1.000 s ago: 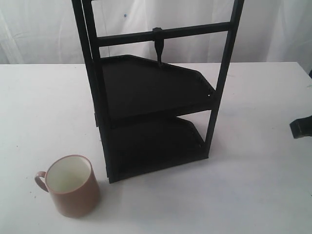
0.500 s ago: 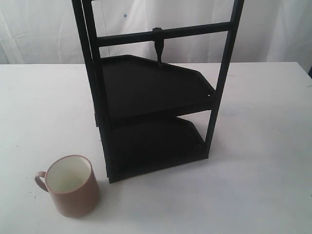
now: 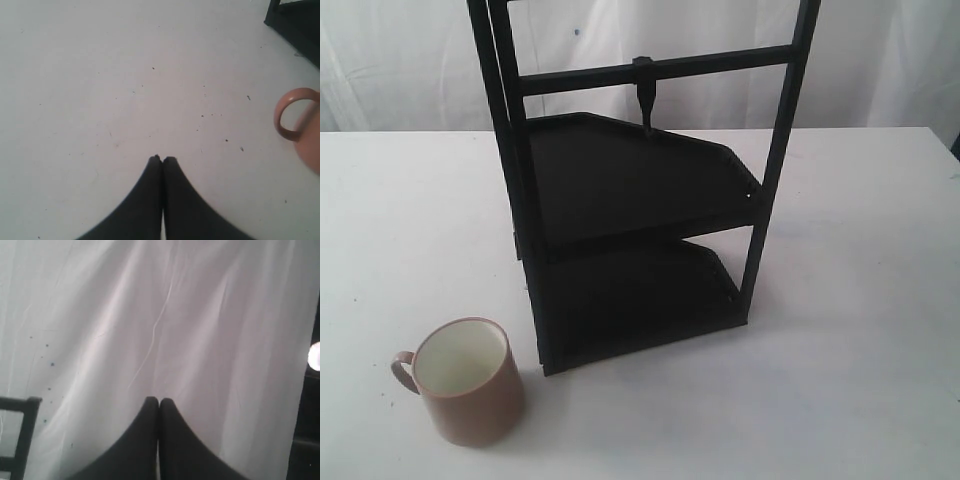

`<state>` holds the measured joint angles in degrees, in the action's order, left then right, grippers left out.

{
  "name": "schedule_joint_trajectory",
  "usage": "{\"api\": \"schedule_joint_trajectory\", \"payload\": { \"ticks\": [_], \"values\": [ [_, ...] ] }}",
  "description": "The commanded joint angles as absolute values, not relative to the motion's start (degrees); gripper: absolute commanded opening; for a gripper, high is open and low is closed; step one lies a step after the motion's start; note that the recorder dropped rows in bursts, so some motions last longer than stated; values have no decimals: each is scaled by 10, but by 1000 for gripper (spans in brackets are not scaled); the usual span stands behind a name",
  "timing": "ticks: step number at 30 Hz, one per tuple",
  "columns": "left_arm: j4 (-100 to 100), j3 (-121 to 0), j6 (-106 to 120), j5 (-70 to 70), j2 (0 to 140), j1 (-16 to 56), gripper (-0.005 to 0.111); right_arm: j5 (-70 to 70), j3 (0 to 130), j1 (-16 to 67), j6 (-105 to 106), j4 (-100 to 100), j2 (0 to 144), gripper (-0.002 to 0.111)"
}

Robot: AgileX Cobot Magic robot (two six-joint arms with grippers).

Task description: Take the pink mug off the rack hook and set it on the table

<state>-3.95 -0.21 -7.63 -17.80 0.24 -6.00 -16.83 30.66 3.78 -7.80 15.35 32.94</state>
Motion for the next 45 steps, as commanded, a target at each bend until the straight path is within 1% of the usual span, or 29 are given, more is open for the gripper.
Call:
{"api": "schedule_joint_trajectory", "payload": {
  "ticks": [1,7,9,11,12,13,14,15,16,17,21,24,45],
  "values": [
    [-34,0,-75,-187,0,-55,0,-306,159,-22,-78,93,292,0],
    [-34,0,-75,-187,0,-55,0,-391,11,-46,-72,23,238,0],
    [-34,0,-75,-187,0,-55,0,-393,0,-46,-59,16,218,0],
    [-34,0,-75,-187,0,-55,0,-309,0,-46,-37,15,189,0],
    [-34,0,-75,-187,0,-55,0,-290,0,-47,-29,15,174,0],
    [-34,0,-75,-187,0,-55,0,-232,0,-51,-26,17,137,0],
    [-34,0,-75,-187,0,-55,0,-203,0,-54,-26,26,119,0],
    [-34,0,-75,-187,0,-55,0,-123,0,-62,-26,38,68,0],
    [-34,0,-75,-187,0,-55,0,-89,0,-64,-26,44,45,0],
    [-34,0,-75,-187,0,-55,0,-11,0,-66,-26,49,0,0],
    [-37,0,-75,-187,0,-55,0,65,0,-67,-55,66,0,0],
    [-37,0,-75,-187,0,-55,0,188,0,-67,-63,59,0,0],
    [-37,0,-75,-187,0,-55,0,192,0,-67,-54,63,0,0]
  ]
}}
